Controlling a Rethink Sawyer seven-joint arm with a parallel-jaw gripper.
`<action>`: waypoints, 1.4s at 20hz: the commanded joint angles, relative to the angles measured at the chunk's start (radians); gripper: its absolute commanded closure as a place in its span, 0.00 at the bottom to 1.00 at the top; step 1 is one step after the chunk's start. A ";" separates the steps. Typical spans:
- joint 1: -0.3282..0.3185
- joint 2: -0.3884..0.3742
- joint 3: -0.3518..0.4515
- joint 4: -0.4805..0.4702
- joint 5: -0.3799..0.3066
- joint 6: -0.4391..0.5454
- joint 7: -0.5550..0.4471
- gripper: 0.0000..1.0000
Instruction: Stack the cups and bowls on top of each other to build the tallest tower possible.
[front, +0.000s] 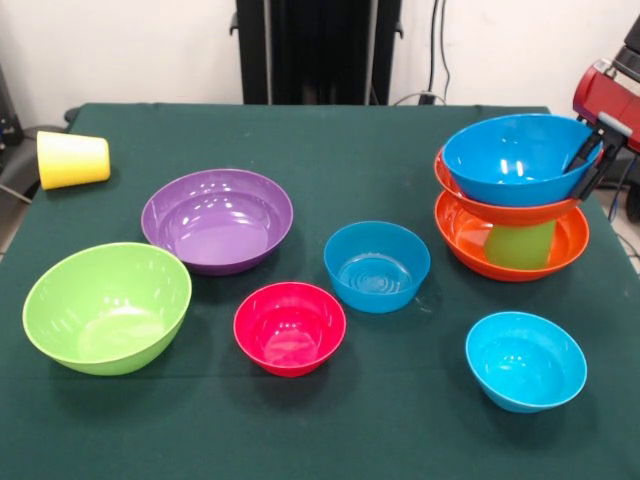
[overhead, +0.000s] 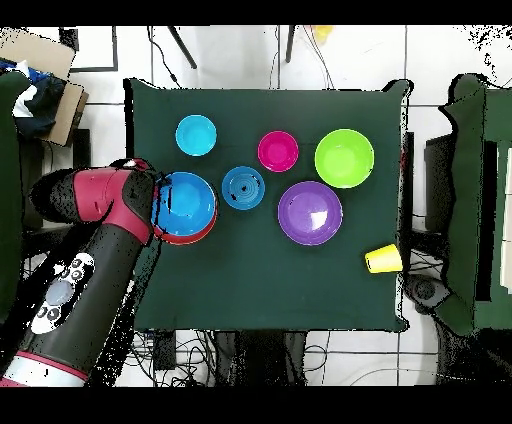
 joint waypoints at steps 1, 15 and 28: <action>-0.013 -0.004 0.088 0.062 -0.037 -0.029 0.099 1.00; -0.014 -0.005 0.089 0.061 -0.039 -0.022 0.094 1.00; -0.019 -0.008 0.088 0.053 -0.041 -0.004 0.086 1.00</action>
